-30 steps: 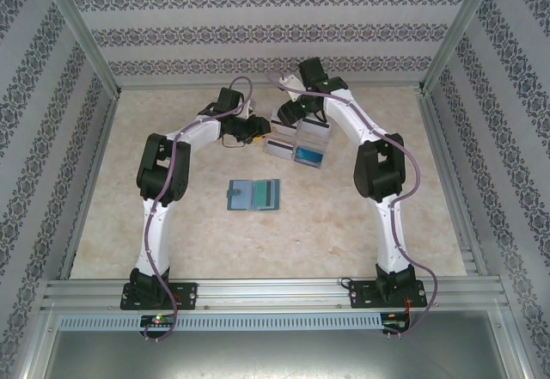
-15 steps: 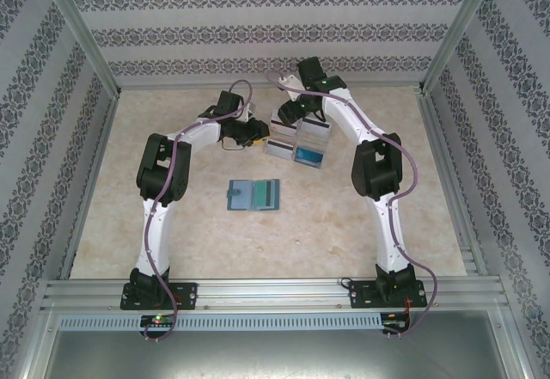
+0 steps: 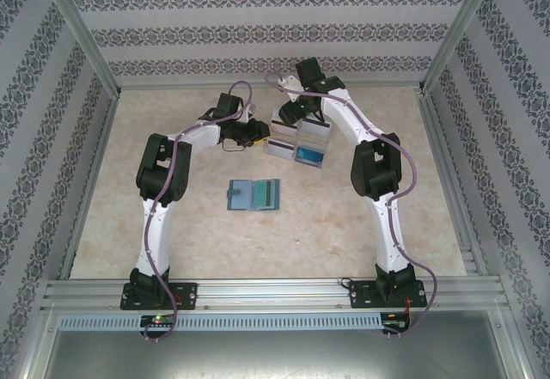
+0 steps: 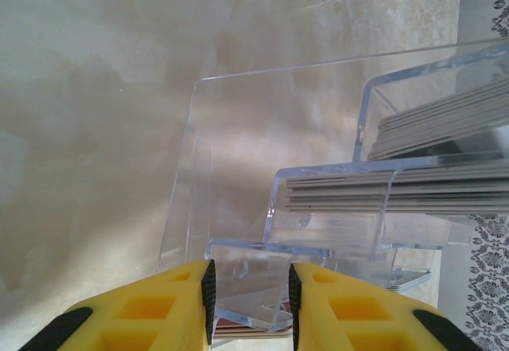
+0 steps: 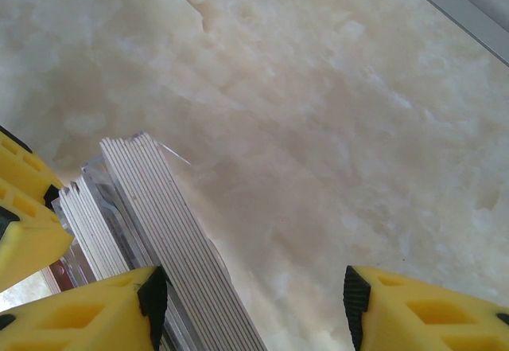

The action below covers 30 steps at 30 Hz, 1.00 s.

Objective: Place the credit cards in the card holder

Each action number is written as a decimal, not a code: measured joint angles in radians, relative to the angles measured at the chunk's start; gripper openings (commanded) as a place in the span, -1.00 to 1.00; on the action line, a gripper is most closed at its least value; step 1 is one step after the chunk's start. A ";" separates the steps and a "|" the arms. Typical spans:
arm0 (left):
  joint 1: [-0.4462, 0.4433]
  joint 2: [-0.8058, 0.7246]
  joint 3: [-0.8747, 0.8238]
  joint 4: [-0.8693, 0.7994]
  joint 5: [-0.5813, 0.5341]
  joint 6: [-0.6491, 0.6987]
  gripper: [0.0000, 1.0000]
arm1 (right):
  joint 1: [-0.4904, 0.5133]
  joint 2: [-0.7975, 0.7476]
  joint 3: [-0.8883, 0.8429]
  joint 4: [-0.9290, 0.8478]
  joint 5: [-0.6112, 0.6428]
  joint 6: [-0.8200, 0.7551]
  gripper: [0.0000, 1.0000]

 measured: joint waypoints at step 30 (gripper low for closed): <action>0.000 -0.002 -0.007 0.011 0.006 0.000 -0.38 | -0.014 -0.014 -0.001 0.010 -0.031 0.036 0.12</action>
